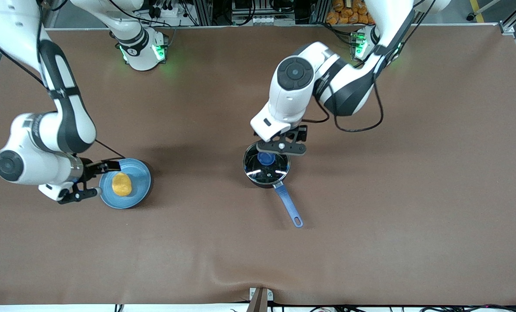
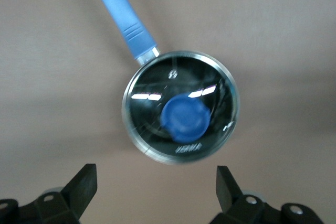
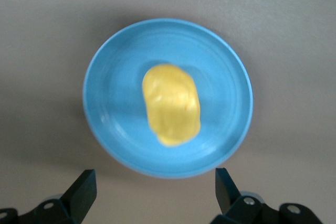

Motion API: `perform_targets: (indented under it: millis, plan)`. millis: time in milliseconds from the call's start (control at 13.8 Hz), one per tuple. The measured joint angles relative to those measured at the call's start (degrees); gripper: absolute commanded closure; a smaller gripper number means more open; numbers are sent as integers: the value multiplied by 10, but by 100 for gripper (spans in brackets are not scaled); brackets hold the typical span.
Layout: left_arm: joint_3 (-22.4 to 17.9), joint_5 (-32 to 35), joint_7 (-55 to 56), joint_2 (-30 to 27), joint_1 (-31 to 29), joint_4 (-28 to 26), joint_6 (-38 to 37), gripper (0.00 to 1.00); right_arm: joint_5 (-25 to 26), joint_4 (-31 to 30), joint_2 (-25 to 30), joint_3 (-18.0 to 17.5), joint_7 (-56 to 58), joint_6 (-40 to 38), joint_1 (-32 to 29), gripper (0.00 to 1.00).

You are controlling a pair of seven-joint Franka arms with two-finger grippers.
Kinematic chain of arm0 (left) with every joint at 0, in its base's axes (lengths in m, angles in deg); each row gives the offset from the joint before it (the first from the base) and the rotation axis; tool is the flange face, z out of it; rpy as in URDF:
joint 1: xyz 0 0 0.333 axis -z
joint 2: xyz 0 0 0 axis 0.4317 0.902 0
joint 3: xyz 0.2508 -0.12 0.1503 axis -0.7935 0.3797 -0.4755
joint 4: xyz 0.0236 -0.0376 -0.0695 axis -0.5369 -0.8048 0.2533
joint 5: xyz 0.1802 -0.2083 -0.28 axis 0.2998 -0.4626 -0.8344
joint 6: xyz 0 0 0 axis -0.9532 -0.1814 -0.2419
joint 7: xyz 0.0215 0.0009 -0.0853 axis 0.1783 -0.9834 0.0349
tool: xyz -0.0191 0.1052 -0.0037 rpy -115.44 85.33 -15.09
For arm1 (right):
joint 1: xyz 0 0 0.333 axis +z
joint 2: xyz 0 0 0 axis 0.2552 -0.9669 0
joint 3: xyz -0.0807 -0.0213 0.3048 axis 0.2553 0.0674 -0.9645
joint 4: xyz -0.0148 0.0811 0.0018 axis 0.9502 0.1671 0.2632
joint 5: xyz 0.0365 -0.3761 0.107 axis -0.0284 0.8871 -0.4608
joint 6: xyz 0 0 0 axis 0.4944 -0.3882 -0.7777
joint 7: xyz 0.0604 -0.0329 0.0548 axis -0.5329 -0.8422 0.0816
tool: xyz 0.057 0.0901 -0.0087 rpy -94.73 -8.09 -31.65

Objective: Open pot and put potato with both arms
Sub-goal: 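Grasp the lid knob with the left gripper while the right gripper grasps the potato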

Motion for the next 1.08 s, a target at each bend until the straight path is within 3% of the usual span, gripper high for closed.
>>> perform_targets:
  millis: [289,650,794,867,939,1083]
  plan:
    - [-1,9,200,44,16,6,35,0,-1,1,-50,0,12,63,0,0]
    - [-1,70,430,69,30,7,36,0,-1,1,-77,-1,13,97,0,1]
    - [-2,77,464,77,32,7,50,0,-1,1,-80,-1,20,100,0,49]
    - [-3,82,474,80,32,7,60,0,-1,2,-80,0,30,100,0,68]
    - [-5,88,480,83,32,7,69,0,-1,4,-80,0,36,100,0,82]
    - [-6,92,484,86,32,8,81,0,-1,7,-80,0,43,99,-1,94]
